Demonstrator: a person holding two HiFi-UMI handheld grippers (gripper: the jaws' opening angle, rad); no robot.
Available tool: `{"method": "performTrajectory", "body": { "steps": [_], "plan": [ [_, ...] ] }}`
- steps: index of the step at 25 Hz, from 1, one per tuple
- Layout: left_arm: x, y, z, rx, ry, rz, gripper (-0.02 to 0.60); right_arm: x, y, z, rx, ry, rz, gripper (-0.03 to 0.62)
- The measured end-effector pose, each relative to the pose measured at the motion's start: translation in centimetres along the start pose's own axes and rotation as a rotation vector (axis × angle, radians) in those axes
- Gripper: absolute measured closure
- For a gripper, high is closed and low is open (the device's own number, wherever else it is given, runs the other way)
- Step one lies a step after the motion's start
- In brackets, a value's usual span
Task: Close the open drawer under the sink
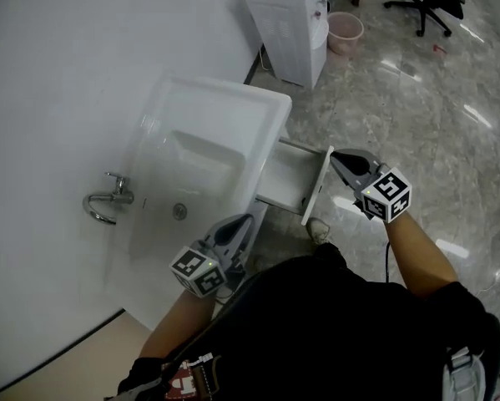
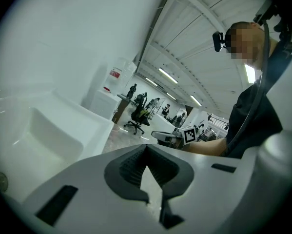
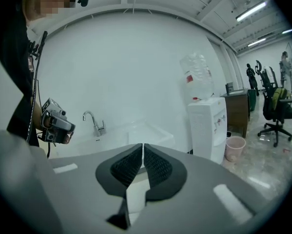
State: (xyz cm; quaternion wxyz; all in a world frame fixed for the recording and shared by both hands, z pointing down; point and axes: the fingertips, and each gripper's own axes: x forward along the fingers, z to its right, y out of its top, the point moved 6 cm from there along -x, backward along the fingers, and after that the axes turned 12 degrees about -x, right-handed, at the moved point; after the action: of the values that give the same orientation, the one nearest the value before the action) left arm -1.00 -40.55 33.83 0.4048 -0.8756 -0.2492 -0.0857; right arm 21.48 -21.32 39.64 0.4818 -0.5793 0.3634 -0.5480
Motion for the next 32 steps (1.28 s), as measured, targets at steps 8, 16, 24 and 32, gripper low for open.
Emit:
{"method": "performTrajectory", "body": {
  "steps": [8,16,24,32],
  "plan": [
    [8.5,-5.7,-0.5,-0.009,-0.044,-0.18,0.581,-0.7,-8.8,1.6,-0.008,0.019,-0.073,0.588],
    [14.9,-11.6,-3.3,-0.026,-0.041,-0.273,0.581,0.5,-17.5,1.4,-0.059,0.079,-0.147,0.568],
    [18.2,-16.7,-5.2,-0.055,-0.039,-0.34,0.581,2.7,-25.3,-0.6,-0.139,0.173,-0.246,0.532],
    [18.5,-20.7,-6.8,-0.07,-0.034,-0.38,0.581,6.6,-31.4,-3.5,-0.306,0.257,-0.345,0.45]
  ]
}}
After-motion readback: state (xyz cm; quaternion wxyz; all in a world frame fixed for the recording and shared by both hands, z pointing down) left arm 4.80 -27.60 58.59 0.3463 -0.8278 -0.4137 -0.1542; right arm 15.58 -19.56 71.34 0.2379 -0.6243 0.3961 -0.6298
